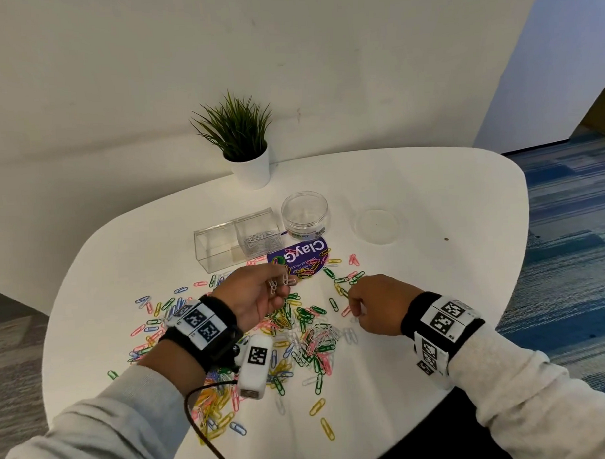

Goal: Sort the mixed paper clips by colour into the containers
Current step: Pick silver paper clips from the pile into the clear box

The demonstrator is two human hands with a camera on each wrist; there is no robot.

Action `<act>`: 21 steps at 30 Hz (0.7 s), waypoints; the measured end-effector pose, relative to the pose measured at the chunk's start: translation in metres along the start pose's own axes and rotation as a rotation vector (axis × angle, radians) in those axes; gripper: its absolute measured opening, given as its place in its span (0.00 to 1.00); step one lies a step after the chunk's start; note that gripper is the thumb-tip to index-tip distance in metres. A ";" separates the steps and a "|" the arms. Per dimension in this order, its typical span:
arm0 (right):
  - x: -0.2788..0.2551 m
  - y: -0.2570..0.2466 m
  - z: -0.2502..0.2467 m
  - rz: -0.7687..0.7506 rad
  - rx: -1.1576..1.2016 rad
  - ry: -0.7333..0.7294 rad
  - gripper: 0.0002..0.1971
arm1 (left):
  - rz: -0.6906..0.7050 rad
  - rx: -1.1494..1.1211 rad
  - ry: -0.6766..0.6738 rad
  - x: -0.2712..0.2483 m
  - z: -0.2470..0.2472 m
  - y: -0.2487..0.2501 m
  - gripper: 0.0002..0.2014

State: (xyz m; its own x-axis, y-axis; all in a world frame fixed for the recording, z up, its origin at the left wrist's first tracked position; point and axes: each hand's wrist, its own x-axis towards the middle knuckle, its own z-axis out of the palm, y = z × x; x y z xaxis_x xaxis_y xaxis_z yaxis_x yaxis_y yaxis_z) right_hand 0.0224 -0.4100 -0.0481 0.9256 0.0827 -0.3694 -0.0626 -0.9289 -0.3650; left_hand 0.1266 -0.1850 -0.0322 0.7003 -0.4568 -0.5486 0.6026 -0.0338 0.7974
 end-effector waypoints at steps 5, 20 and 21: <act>-0.001 0.001 0.000 0.009 0.048 -0.019 0.04 | -0.018 -0.118 -0.005 -0.002 -0.018 0.008 0.07; 0.077 -0.067 -0.090 -0.007 0.783 0.165 0.10 | 0.164 0.005 0.238 0.033 -0.031 0.104 0.07; 0.088 -0.079 -0.098 -0.018 0.800 0.181 0.11 | 0.150 0.021 0.235 0.036 -0.030 0.107 0.08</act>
State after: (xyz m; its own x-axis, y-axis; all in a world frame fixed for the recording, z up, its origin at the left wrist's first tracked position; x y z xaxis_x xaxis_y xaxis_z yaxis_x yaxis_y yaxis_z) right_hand 0.1449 -0.3643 0.0318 0.9705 -0.0282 -0.2393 -0.2315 -0.3842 -0.8938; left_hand 0.2275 -0.1784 0.0259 0.8523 -0.2397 -0.4649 0.4787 -0.0006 0.8780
